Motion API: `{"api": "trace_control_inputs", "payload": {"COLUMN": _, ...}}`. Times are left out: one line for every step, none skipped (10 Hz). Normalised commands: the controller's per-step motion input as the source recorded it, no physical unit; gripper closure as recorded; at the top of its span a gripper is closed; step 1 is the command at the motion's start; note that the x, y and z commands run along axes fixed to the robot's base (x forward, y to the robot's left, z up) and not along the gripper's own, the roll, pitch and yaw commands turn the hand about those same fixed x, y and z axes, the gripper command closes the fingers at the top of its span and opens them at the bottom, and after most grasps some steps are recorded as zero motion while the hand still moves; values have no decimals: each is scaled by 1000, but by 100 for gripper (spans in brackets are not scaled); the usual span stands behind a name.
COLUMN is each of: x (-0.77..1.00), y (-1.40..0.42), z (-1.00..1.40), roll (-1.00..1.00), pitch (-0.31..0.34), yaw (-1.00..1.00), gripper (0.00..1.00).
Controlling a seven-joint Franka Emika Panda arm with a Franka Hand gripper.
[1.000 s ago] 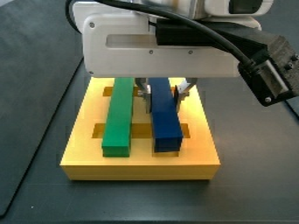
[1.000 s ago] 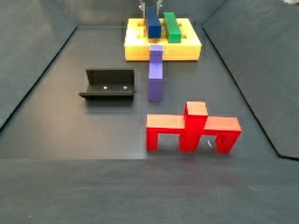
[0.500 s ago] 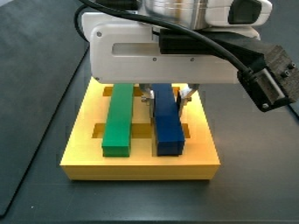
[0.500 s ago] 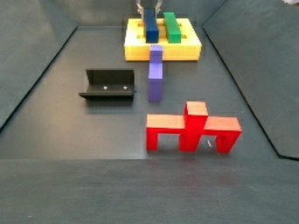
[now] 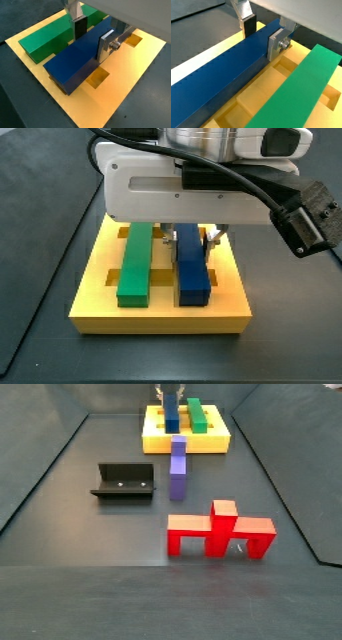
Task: Pick up the blue object. Move up. Move to above the board. Insert the blue object.
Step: Insert the blue object.
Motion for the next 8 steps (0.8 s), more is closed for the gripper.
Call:
{"api": "trace_control_inputs", "payload": {"x": 0, "y": 80, "z": -283, "roll": -16, "pitch": 0, "yaw": -26, "gripper": 100}}
{"api": "trace_control_inputs", "payload": {"x": -17, "y": 91, "z": -243, "roll": -31, "pitch": 0, "yaw": -60, "gripper": 100}}
{"api": "trace_control_inputs", "payload": {"x": -197, "y": 0, "z": -157, "roll": -57, "pitch": 0, "yaw": -37, "gripper": 100}}
{"api": "trace_control_inputs", "payload": {"x": -186, "y": 0, "z": -163, "roll": -79, "pitch": 0, "yaw": -111, "gripper": 100}}
{"api": "trace_control_inputs", "payload": {"x": -286, "y": 0, "z": -197, "roll": -99, "pitch": 0, "yaw": -246, "gripper": 100}}
{"api": "trace_control_inputs", "payload": {"x": -151, "y": 0, "z": -183, "roll": -69, "pitch": 0, "yaw": -163, "gripper": 100}}
{"api": "trace_control_inputs", "payload": {"x": 0, "y": 0, "z": -69, "roll": 0, "pitch": 0, "yaw": 0, "gripper": 100}}
{"api": "trace_control_inputs", "payload": {"x": 0, "y": 0, "z": 0, "roll": 0, "pitch": 0, "yaw": 0, "gripper": 100}}
